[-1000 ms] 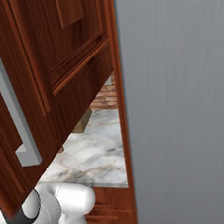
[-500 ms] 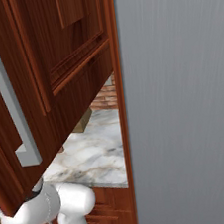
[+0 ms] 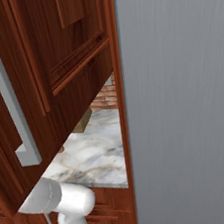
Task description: There are various items on the counter. Only move the condiments/shakers into the cabinet.
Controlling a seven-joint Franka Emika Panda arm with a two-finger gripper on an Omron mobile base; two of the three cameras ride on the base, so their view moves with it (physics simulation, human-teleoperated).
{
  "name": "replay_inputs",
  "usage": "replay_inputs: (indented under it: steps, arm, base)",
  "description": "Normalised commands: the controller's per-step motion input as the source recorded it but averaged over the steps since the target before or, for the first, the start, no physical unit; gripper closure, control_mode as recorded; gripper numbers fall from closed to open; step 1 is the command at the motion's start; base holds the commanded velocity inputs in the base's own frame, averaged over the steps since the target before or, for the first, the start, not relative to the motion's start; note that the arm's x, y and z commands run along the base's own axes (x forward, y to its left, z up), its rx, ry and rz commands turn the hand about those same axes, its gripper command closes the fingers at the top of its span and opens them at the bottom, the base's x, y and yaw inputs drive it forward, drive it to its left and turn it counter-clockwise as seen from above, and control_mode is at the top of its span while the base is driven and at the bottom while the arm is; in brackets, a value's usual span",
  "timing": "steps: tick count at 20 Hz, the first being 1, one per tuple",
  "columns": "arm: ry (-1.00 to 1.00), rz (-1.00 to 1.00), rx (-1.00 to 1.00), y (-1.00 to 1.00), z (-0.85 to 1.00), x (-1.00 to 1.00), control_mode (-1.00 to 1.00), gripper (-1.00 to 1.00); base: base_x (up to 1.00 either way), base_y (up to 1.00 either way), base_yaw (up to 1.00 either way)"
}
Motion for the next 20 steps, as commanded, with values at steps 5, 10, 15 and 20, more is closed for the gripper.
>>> replay_inputs:
  steps: [5,10,15,20]
  arm:
    - [0.0,0.0,0.0,0.12,0.03,0.3,-1.0,1.0]
    - [-0.14,0.0,0.0,0.01,0.06,-0.11,-1.0,1.0]
    - [-0.26,0.0,0.0,0.0,0.0,-0.12,-1.0,1.0]
    - [-0.11,0.0,0.0,0.0,0.0,-0.01,-1.0,1.0]
  base:
    - [0.0,0.0,0.0]
    - [0.0,0.0,0.0]
    - [0.0,0.0,0.0]
    - [0.0,0.0,0.0]
